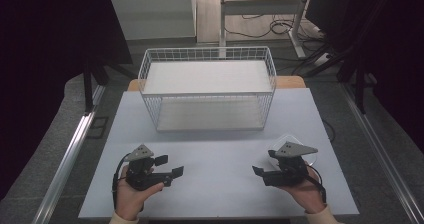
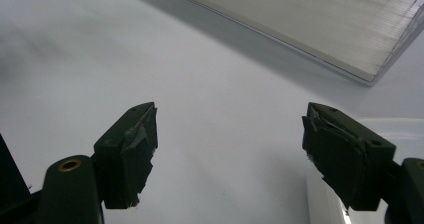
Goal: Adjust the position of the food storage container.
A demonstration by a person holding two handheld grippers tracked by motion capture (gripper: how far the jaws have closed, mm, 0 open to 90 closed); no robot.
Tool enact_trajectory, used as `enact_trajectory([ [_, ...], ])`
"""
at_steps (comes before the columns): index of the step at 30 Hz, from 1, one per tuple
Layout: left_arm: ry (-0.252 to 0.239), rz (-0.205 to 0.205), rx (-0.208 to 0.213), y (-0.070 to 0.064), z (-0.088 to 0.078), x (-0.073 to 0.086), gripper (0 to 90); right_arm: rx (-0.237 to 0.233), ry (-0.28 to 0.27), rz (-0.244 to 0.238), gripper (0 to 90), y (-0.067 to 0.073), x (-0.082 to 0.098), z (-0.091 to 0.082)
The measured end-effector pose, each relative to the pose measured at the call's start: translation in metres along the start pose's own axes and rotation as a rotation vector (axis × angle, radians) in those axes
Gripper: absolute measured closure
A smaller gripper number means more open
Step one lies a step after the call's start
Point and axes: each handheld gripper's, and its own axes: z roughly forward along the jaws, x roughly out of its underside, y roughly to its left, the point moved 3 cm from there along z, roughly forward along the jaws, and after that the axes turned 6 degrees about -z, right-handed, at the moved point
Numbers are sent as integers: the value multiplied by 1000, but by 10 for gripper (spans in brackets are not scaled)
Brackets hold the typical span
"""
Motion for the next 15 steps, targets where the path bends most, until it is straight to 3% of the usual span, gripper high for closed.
enact_trajectory([
  [8, 13, 15, 14, -4, 6, -2, 231, 16, -17, 4, 234, -1, 1, -7],
  [15, 13, 17, 17, -4, 7, -5, 232, 6, 1, 15, 256, -2, 5, -7],
])
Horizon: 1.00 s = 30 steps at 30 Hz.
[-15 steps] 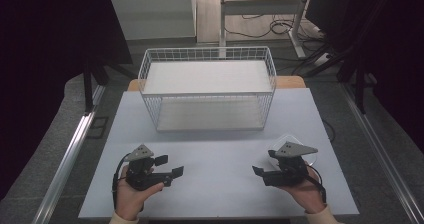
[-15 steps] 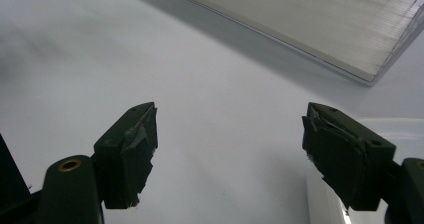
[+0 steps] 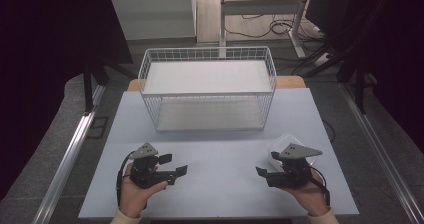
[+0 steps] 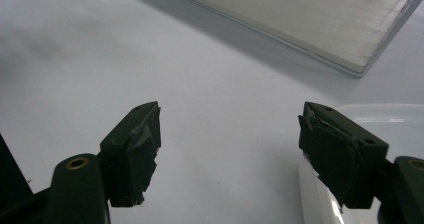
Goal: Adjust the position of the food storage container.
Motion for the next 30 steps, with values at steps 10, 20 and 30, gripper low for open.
enact_trajectory([
  [10, -2, -10, -13, 2, -1, 0, 235, 18, 10, 22, 256, -8, -2, -8],
  [20, 0, -27, -21, 3, -1, 0, 237, 86, -2, 81, 345, -44, 1, -36],
  [30, 2, -25, -18, 3, -1, 0, 236, 221, 28, 208, 392, -89, 20, -62],
])
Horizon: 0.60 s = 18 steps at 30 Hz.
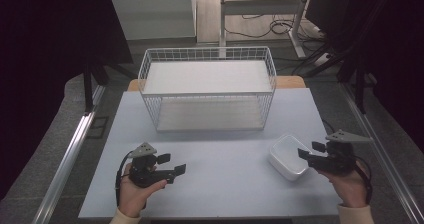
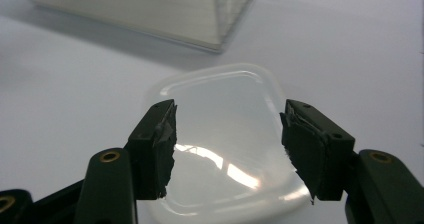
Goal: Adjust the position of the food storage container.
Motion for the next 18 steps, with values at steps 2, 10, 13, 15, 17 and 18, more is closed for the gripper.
enact_trajectory([
  [2, -2, 0, 0, 0, -1, 0, 236, 32, 12, 19, 410, -10, 4, -2],
  [10, 0, -1, -4, 1, 1, 1, 236, 99, 83, 57, 673, -40, 22, -2],
  [13, 1, 0, -3, 1, 2, 1, 236, 84, 111, 61, 775, -46, 27, 3],
  [15, 4, 2, -3, 1, 2, 1, 236, 72, 138, 57, 847, -50, 30, 7],
  [17, 5, 4, -2, 1, 2, 1, 235, 61, 162, 63, 885, -53, 34, 12],
  [18, 5, 4, -2, 1, 2, 1, 235, 54, 176, 67, 892, -55, 37, 14],
])
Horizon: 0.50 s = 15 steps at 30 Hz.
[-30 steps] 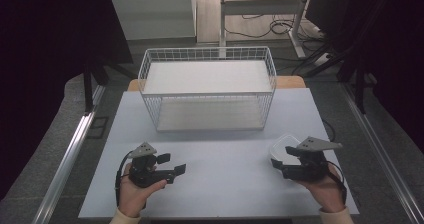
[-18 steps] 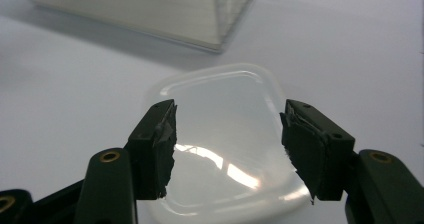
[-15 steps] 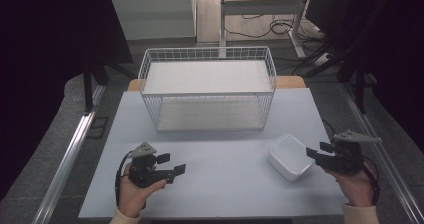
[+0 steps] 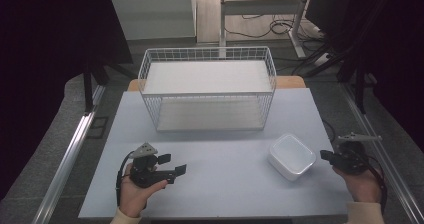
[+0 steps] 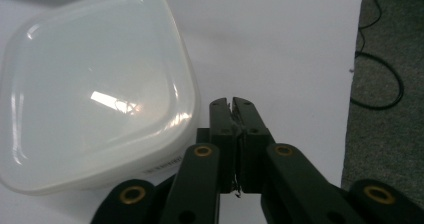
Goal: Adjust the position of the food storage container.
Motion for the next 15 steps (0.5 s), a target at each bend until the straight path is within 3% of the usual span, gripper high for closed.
enact_trajectory([
  [15, 9, 4, 0, 1, 3, 1, 235, 0, 64, -66, 895, 7, -2, 23],
])
